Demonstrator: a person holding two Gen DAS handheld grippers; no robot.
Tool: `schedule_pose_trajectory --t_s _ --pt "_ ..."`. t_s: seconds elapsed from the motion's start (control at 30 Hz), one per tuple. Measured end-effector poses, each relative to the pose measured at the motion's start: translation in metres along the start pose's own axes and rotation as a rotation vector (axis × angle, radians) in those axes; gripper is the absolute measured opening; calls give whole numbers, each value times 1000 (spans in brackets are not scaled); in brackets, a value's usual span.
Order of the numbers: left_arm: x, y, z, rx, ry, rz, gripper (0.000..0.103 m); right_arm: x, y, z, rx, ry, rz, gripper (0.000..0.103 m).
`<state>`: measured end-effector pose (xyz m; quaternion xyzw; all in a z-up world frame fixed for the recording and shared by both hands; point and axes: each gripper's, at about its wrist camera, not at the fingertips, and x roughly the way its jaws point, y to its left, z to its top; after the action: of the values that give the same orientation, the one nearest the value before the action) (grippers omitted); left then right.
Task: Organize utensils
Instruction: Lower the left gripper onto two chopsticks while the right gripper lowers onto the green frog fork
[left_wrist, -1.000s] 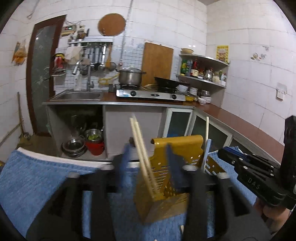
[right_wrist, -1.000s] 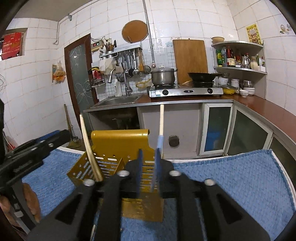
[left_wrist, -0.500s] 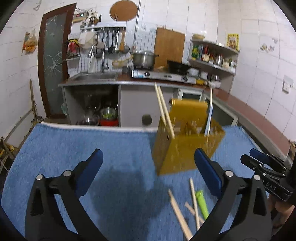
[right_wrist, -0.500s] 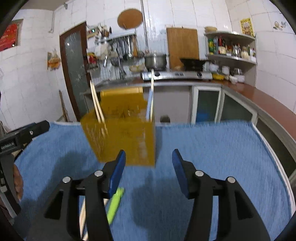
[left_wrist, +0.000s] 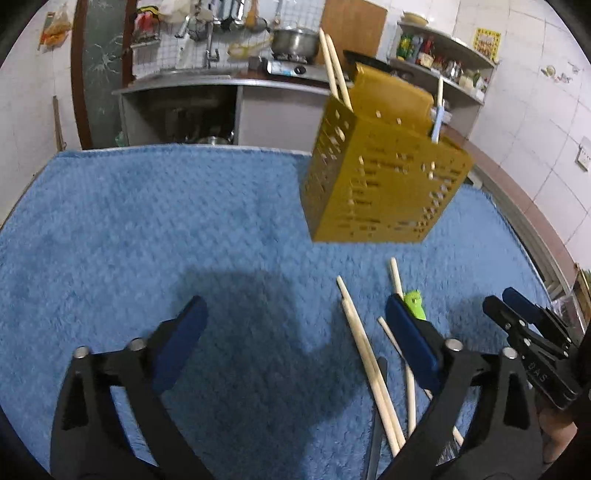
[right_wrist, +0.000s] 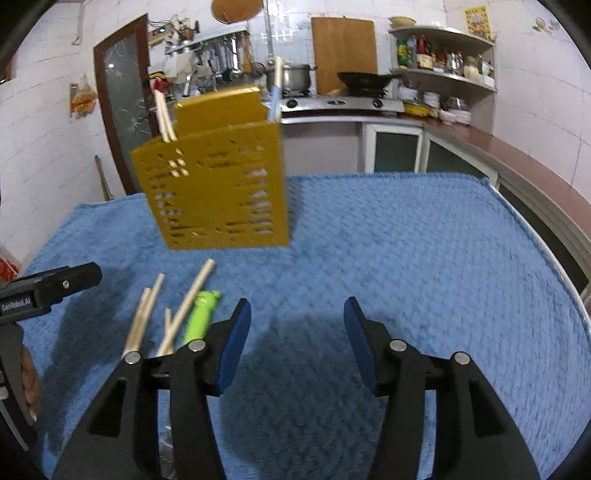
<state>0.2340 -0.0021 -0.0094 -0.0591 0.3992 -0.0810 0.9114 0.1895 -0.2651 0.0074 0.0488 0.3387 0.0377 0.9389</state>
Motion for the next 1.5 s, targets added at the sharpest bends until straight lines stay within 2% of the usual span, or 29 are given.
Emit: schedule_pose_trajectory --t_s 0.07,0.13,0.17,0.23,0.33,0.5,0.57,0.73,0.93,1.13,1.3,1.5 --pt "7 -6 -1 12 41 -5 78 4 -3 -3 10 13 -6 52" --pt "15 -13 -2 6 83 -17 64 7 -7 -4 17 19 -11 52" --pt "18 -15 -3 2 96 -27 62 8 -8 -4 20 21 -13 52" --pt "23 -20 -4 5 117 -25 47 9 -10 -5 25 24 -17 52" --pt "32 -26 -9 9 153 -27 31 11 -13 -7 35 34 -18 52" --pt "40 -36 -15 12 195 -64 21 14 -12 -7 35 44 -17 52" --pt "42 -39 -17 25 206 -61 21 15 -11 -7 29 47 -18 52" --pt "48 -40 -14 20 211 -71 8 14 -14 -7 46 48 -15 52" --pt "47 -33 -14 36 202 -72 6 17 -15 -8 55 60 -10 52" --pt "42 -13 -8 10 188 -56 4 19 -5 -10 25 76 -5 52" --pt "44 9 -2 -34 187 -56 5 23 14 -8 4 101 31 52" --pt "42 15 -1 -30 188 -56 6 26 41 2 -20 110 83 51"
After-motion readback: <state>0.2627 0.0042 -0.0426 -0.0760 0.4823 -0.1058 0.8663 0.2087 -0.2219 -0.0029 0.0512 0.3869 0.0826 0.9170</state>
